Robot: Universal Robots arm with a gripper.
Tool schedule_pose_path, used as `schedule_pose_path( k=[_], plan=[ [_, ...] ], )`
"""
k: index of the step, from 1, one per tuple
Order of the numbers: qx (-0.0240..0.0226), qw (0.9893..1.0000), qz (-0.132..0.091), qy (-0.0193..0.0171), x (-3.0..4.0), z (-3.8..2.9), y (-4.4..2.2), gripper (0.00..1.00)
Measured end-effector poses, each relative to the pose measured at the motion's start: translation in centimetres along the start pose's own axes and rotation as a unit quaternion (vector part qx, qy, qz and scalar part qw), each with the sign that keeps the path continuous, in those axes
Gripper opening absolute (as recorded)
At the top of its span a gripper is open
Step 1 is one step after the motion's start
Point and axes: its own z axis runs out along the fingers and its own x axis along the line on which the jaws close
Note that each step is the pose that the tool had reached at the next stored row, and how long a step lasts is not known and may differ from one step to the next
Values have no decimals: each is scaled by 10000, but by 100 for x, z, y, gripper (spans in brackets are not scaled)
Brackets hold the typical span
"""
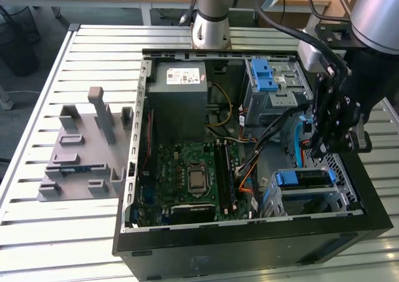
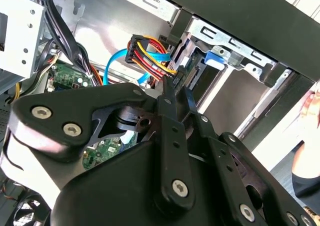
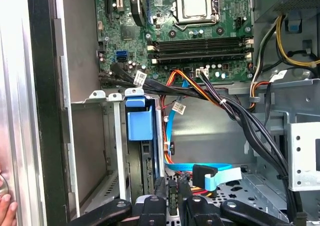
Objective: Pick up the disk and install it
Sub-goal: 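Insert the first disk wire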
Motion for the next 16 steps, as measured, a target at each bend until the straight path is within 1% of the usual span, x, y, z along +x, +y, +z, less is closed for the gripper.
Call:
schedule_pose_path(
  k=[6,7,8,10,11,13,15,16],
  plan=[
    [-2,10000,1,-22,-1,20,1,24],
    [-2,10000,1,-22,-1,20,1,22],
    [-2,10000,1,-23,-1,20,1,16],
    [-2,10000,1,-23,0,20,1,16],
    [-3,10000,1,-15,0,21,1,16],
    [-7,10000,2,31,2,21,-1,16],
    [-15,10000,8,66,4,21,-2,16],
    [-21,10000,12,74,4,21,-4,16]
  ],
)
